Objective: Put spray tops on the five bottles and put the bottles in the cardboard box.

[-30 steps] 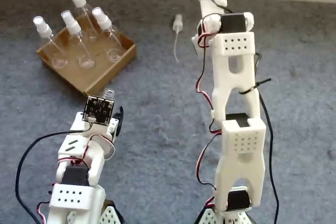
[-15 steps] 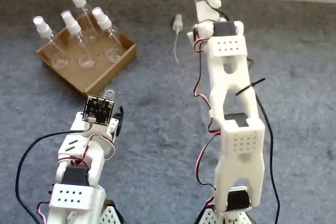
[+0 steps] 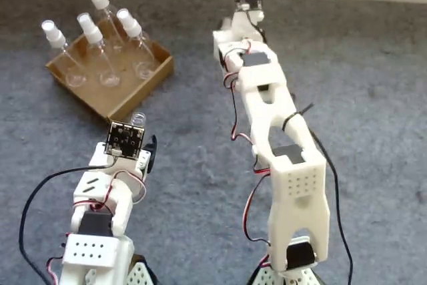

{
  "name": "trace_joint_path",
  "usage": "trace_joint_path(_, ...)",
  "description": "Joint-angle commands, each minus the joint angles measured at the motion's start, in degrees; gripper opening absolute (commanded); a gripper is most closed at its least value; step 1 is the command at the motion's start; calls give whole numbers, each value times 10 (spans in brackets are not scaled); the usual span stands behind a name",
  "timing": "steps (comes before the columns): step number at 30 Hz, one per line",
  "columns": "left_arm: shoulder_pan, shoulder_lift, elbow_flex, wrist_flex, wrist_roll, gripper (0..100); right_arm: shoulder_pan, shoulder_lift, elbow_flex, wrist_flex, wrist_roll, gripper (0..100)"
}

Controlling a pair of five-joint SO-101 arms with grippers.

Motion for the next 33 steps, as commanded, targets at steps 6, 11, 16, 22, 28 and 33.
trace_joint_path(6,11,-9,8,-11,-4,60,0,91,-47,-62,-9,321)
trace_joint_path(11,11,-9,8,-11,-4,60,1,116,-94,-61,-9,321)
trace_joint_path(16,11,-9,8,-11,-4,60,1,120,-97,-58,-9,317)
trace_joint_path(22,11,-9,9,-11,-4,60,0,122,-96,-47,-8,121)
trace_joint_path(28,11,-9,9,-11,-4,60,0,145,-85,-45,-9,91)
trace_joint_path(33,11,-9,11,-11,-34,60,14,178,-85,-45,-9,91)
